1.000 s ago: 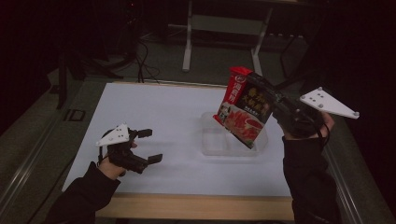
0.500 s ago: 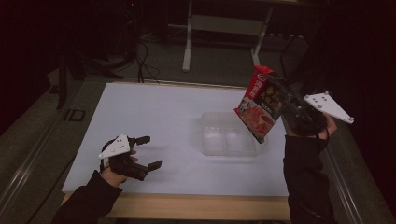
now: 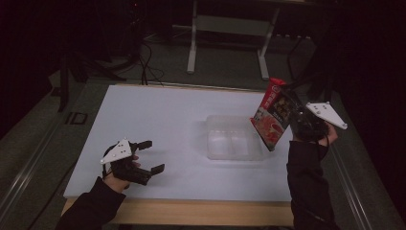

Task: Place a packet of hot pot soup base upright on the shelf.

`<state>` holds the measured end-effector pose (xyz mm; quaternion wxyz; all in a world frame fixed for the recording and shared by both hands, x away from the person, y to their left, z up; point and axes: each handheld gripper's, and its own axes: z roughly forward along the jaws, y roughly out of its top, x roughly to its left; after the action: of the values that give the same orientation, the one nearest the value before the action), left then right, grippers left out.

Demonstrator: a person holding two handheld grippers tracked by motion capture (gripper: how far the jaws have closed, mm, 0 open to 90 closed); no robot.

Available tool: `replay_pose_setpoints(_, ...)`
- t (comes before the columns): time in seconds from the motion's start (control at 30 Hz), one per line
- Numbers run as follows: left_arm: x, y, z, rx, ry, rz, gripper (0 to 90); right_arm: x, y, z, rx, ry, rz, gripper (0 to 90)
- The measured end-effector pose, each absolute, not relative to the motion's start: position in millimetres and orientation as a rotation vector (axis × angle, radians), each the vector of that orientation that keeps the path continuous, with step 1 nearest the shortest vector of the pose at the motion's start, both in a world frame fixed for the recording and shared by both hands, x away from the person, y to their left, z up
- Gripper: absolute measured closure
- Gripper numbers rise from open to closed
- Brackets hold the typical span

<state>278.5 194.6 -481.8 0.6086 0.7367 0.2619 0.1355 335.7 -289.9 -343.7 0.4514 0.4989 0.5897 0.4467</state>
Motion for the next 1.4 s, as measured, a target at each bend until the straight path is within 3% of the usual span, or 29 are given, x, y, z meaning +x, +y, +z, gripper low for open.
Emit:
replay_pose_setpoints(0.77, 278.3, 194.0, -483.9, 1.693, 0.596, 0.295, 2.1, 356.0, -281.5, -390.8, 1.290, 1.478, 1.043, 76.1)
replay_pose_setpoints(1.4, 278.8, 194.1, -485.5, 1.696, 0.596, 0.285, 2.1, 347.7, -282.3, -415.8, 1.298, 1.512, 1.050, 76.0)
